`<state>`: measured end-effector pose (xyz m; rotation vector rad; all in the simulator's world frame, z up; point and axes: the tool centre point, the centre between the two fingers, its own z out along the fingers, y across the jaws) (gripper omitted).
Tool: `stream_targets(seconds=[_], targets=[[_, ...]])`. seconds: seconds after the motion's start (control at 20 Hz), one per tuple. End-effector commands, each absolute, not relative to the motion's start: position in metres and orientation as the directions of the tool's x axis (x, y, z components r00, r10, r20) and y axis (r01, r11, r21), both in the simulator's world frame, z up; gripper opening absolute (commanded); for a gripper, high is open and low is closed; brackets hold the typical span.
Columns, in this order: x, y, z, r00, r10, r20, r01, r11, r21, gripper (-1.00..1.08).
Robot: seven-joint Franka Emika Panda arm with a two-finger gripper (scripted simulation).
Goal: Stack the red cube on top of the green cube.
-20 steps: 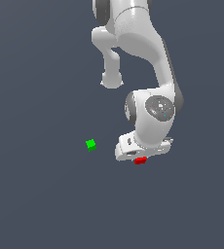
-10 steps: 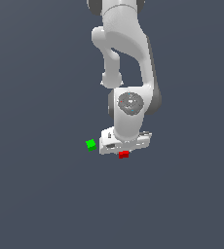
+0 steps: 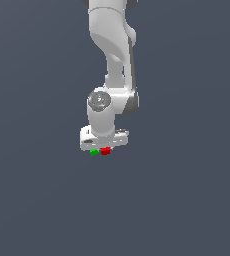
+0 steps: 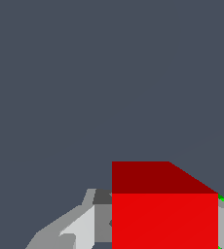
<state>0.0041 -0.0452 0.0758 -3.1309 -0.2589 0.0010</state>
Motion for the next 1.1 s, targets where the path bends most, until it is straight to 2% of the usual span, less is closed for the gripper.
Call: stream_targets(seconds=[0.0,0.3,0.55,0.6,1.05], targets=[[-0.006,-0.066,0.071,0.986,0.165,0.000,0.165,-0.986,0.000,-1.00],[-0.022,-0.100,0.062,0.986,0.165,0.000,0.165,-0.986,0.000,-1.00],[-0.026,-0.109,0.060,0.986,0.165,0.000,0.165,-0.986,0.000,-1.00],[-0.026,-0.109,0.060,0.986,0.165,0.000,0.165,-0.986,0.000,1.00],[-0.026,-0.109,0.060,0.986,0.165,0.000,0.165,-0.986,0.000,1.00]])
